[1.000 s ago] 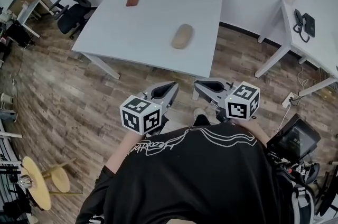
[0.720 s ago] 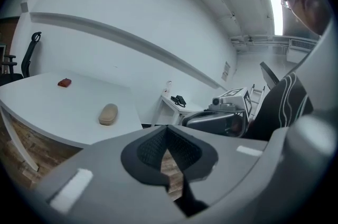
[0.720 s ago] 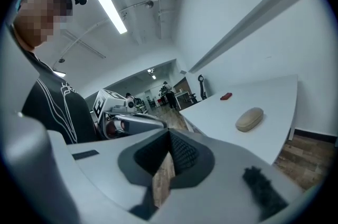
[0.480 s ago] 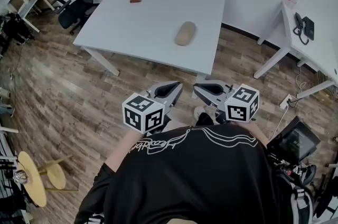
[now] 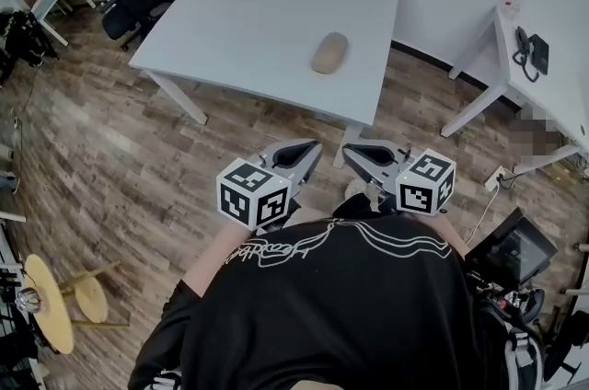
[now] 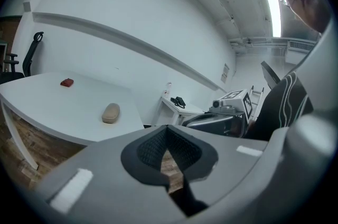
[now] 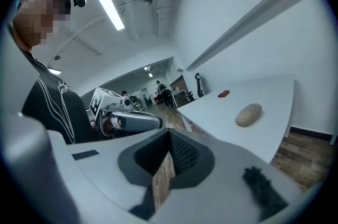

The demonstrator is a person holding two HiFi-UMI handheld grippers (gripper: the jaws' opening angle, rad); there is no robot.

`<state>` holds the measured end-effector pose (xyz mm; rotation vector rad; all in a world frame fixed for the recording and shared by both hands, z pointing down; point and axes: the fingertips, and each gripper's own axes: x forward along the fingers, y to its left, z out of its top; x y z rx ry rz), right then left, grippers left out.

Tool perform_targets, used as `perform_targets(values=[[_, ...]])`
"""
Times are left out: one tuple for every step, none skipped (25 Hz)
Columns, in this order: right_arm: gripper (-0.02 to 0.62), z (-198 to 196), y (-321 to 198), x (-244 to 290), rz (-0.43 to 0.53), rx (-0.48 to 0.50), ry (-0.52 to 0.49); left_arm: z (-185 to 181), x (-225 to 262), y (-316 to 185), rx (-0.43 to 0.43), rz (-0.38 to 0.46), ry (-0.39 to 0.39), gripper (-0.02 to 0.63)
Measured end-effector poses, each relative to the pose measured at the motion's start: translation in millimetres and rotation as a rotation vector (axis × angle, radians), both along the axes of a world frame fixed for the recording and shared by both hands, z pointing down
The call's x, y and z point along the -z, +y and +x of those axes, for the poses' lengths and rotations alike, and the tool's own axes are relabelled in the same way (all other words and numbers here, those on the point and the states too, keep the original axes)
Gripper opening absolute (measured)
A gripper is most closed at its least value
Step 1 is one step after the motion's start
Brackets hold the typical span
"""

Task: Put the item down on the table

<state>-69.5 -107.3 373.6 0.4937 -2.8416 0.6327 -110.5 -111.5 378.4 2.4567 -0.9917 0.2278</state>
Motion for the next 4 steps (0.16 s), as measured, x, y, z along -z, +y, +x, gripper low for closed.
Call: perform_targets(values=[[0.008, 0.9, 0.0, -1.6, -0.002, -0.003, 0.002, -0.5, -0.6, -0.5, 0.001, -0.001, 0.001, 0.005], [0.008, 1.3, 0.3, -3.1, -0.003, -0.006, 0.004, -1.3, -0.9, -0.8, 0.002, -0.002, 0.002, 0.005], [0.008, 1.4, 0.8, -4.5, -0.004, -0.008, 0.007, -2.4, -1.2, -0.9, 0.003, -0.002, 0.004, 0.005], [0.008, 1.5, 1.3, -6.0, -0.005, -0.009, 0.009, -3.6, -1.4, -0.9, 0.005, -0.002, 0.006, 0.006]])
